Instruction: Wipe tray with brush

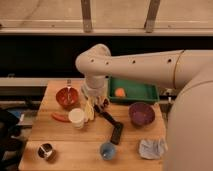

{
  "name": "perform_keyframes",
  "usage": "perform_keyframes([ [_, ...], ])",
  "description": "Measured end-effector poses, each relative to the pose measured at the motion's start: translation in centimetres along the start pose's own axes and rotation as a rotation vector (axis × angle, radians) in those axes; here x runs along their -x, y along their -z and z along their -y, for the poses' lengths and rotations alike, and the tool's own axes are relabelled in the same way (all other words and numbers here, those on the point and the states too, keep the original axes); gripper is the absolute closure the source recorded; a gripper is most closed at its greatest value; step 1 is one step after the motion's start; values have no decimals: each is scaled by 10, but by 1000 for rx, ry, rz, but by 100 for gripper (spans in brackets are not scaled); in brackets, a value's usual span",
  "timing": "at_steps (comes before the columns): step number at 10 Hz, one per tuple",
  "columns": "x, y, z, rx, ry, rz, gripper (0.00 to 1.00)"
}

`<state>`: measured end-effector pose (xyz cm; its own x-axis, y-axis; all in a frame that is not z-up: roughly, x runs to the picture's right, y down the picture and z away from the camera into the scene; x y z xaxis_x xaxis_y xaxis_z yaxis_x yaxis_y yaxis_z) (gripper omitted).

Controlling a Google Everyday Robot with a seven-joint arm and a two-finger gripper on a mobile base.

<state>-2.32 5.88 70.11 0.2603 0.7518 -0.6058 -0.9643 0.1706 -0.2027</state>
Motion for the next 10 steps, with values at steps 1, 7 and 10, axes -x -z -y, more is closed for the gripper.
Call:
perform_keyframes([
  [1,7,-9,12,6,-16,-16,100],
  [7,12,-19,24,3,-40,-27,100],
  [10,12,-19,25,2,-42,-28,100],
])
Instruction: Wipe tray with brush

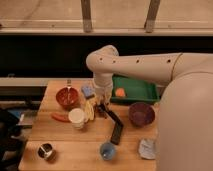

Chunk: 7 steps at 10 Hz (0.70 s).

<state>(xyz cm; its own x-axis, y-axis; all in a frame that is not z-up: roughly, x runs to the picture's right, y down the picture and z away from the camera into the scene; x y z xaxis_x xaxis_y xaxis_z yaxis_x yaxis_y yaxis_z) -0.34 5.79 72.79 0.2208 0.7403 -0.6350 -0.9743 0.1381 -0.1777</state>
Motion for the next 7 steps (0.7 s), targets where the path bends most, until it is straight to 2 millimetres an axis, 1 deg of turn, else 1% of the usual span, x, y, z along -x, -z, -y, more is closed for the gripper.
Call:
perform_keyframes([
  [1,0,0,2,-7,-13,4,100],
  [2,4,2,5,-13,-40,29,100],
  [3,13,4,16,-32,-70,49,100],
  [5,41,8,36,-74,-103,79,100],
  [7,70,10,62,-115,-136,90,100],
])
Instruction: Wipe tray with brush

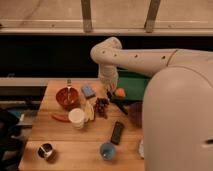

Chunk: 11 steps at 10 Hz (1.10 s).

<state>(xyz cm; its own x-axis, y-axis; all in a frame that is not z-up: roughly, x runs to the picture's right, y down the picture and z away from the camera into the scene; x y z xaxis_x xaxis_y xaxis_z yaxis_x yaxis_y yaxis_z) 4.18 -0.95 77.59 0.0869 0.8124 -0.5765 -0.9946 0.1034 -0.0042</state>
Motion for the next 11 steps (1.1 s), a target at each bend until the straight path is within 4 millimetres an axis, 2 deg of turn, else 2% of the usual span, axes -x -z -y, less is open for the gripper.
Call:
perform_keyframes([
  [1,16,-5,14,-28,-27,1,100],
  [3,26,-17,35,-65,-85,-8,100],
  [5,26,-21,64,-94,-156,-10,100],
  [8,16,-28,119,-41,-297,-2,100],
  [11,6,-37,159,10,-403,1,100],
])
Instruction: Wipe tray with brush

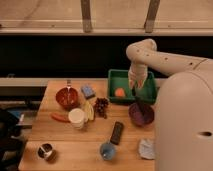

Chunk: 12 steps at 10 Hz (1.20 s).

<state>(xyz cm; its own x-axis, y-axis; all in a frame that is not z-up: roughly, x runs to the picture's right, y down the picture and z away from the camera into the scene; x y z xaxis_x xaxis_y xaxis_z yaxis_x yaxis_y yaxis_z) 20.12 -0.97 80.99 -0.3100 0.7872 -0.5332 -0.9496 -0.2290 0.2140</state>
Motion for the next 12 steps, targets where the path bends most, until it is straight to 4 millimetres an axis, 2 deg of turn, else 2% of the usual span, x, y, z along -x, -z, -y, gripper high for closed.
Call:
perform_keyframes([
  [3,13,-5,16,60,-37,3,100],
  [6,29,-15,22,135,-48,-3,100],
  [12,29,-16,20,140,-46,-4,100],
])
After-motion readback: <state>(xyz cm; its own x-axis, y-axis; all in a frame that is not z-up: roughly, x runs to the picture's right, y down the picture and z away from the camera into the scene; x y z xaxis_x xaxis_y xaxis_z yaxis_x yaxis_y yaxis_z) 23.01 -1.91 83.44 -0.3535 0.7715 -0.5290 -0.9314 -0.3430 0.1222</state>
